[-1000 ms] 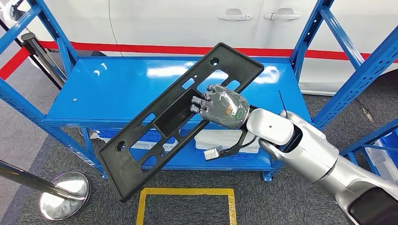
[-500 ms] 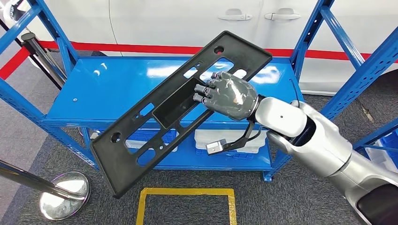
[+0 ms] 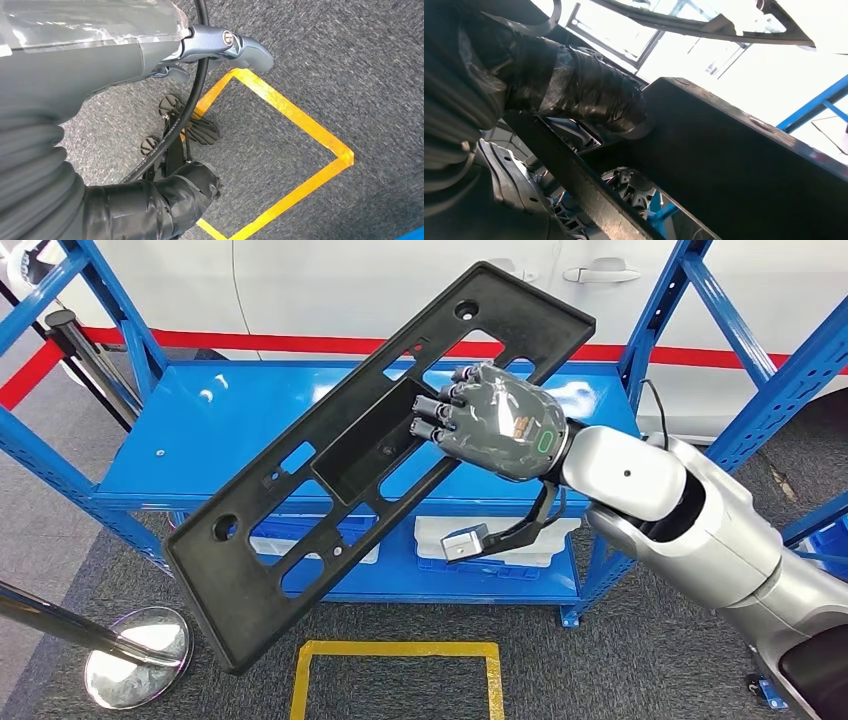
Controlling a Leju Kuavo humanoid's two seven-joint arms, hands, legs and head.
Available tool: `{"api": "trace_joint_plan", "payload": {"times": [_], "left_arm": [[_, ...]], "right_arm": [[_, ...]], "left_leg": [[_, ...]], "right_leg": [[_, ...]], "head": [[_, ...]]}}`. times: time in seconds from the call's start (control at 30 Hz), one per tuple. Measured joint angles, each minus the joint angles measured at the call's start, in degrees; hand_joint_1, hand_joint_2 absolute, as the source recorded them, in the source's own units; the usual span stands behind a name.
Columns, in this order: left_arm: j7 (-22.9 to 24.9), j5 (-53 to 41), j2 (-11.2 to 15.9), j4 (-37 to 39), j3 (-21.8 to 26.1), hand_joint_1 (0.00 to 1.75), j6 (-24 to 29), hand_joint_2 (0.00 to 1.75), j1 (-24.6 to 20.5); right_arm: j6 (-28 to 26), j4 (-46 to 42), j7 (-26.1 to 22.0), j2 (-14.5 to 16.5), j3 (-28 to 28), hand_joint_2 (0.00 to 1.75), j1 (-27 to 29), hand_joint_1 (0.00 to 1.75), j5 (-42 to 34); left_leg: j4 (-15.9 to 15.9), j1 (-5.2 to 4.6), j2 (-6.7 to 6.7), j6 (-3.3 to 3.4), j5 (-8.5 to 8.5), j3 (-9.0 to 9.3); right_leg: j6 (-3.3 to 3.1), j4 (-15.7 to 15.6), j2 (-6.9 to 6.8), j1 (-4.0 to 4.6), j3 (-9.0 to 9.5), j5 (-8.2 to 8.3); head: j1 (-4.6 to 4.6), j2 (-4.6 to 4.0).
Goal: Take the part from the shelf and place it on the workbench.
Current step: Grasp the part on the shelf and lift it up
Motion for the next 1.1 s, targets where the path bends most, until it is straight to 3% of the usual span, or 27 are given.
{"api": "trace_joint_plan", "payload": {"times": [1.1], "left_arm": [[1.9,-1.6,-0.3,0.0,0.0,0.00,0.2,1.75,0.0]], "right_arm": [[-0.4,-2.7,-1.2,-1.8,1.0,1.75,-1.9,1.75,-1.9]], "left_leg": [[0.0,0.00,0.00,0.01,-0.01,0.00]], "right_leg": [[0.00,0.0,0.00,0.00,0.00,0.00]], "head": [[0.00,0.00]]}}
